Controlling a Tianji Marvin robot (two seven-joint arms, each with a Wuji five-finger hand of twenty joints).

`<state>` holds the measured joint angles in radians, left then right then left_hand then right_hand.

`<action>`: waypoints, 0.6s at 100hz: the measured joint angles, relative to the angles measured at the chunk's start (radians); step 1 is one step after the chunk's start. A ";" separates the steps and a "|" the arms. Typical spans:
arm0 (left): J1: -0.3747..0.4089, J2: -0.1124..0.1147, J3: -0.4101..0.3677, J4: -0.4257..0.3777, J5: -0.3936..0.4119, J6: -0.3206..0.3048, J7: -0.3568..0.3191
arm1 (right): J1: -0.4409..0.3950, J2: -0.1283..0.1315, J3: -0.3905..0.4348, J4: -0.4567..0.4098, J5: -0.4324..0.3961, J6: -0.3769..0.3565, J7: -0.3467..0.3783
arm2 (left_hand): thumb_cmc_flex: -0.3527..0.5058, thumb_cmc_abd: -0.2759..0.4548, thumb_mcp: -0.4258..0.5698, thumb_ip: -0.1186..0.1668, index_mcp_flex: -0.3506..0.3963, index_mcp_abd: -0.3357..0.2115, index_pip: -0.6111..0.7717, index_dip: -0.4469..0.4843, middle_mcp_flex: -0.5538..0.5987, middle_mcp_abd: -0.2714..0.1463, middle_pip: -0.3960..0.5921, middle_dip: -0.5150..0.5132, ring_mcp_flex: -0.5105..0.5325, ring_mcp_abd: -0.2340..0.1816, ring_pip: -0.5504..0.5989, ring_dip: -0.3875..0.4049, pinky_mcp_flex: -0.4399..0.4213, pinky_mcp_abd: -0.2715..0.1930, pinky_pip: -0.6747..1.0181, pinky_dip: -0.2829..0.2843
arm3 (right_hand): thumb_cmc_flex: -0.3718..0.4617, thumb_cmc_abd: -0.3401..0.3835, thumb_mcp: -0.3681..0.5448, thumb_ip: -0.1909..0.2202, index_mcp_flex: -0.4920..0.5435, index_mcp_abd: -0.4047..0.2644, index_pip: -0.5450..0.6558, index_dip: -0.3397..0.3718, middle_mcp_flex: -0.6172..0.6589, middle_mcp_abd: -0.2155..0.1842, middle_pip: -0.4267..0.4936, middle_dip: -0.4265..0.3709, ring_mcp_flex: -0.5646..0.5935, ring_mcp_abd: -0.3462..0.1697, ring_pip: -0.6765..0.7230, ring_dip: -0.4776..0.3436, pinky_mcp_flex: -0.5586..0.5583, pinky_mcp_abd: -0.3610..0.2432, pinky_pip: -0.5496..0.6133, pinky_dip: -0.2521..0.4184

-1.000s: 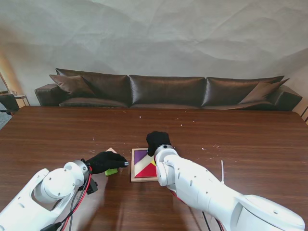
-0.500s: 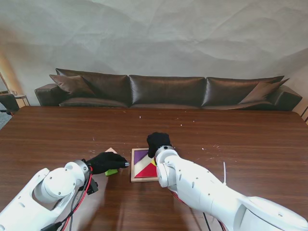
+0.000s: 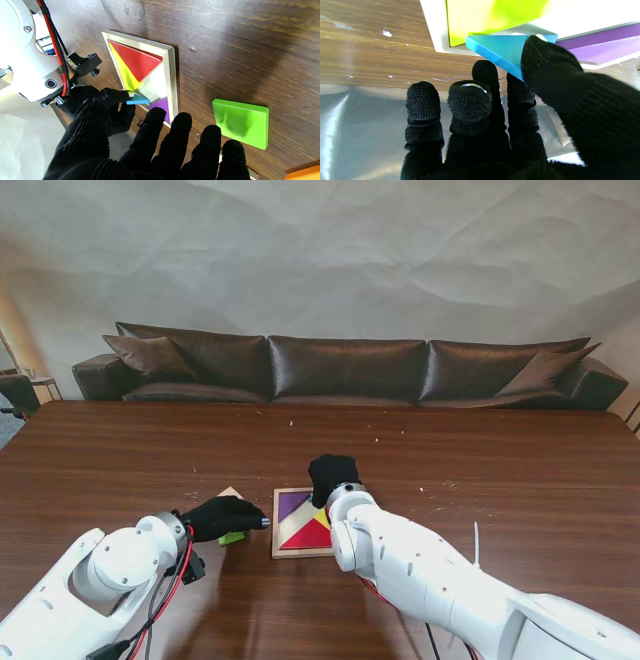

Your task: Assemble the tangram pieces into a square

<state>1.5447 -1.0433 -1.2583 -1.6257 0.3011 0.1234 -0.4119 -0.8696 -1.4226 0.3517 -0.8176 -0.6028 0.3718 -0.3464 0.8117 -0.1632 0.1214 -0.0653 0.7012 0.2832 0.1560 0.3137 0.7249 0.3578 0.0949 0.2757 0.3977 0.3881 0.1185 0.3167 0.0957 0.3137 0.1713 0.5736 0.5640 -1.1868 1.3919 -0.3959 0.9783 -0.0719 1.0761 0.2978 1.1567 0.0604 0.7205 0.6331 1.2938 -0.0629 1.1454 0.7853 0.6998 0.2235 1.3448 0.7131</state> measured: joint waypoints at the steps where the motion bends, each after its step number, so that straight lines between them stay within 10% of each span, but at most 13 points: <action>1: 0.000 0.000 0.000 0.000 0.000 0.000 0.000 | 0.000 0.000 0.000 0.000 0.000 0.000 -0.001 | 0.000 0.000 0.000 0.000 0.000 0.000 0.000 0.000 0.000 0.000 0.000 0.000 0.000 0.000 0.000 0.000 0.000 0.000 0.000 0.000 | 0.000 0.000 0.000 0.000 0.000 -0.001 0.002 0.000 0.000 0.000 0.000 0.000 0.000 0.000 0.004 0.000 0.000 0.000 0.000 0.000; 60: 0.000 0.000 0.000 0.000 0.001 0.001 -0.003 | -0.018 -0.001 0.012 0.012 -0.008 -0.028 -0.047 | 0.000 0.000 0.002 0.000 0.000 0.000 0.000 0.000 0.000 0.000 0.000 0.000 0.001 0.000 0.000 0.000 0.000 0.000 0.001 0.000 | 0.000 -0.051 -0.002 -0.007 0.030 -0.046 0.053 -0.010 0.036 -0.013 0.009 0.000 0.016 0.006 0.060 0.012 0.000 0.012 0.000 0.000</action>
<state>1.5447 -1.0429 -1.2584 -1.6256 0.3020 0.1248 -0.4151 -0.8880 -1.4239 0.3633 -0.8055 -0.6108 0.3437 -0.3931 0.8117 -0.1632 0.1237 -0.0653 0.7017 0.2833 0.1559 0.3141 0.7250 0.3580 0.0949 0.2757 0.3982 0.3885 0.1188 0.3167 0.0959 0.3140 0.1723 0.5734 0.5640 -1.2380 1.3896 -0.4031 1.0085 -0.1183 1.1288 0.2877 1.1931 0.0473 0.7291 0.6330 1.3101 -0.0568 1.2054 0.7968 0.6998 0.2356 1.3448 0.7131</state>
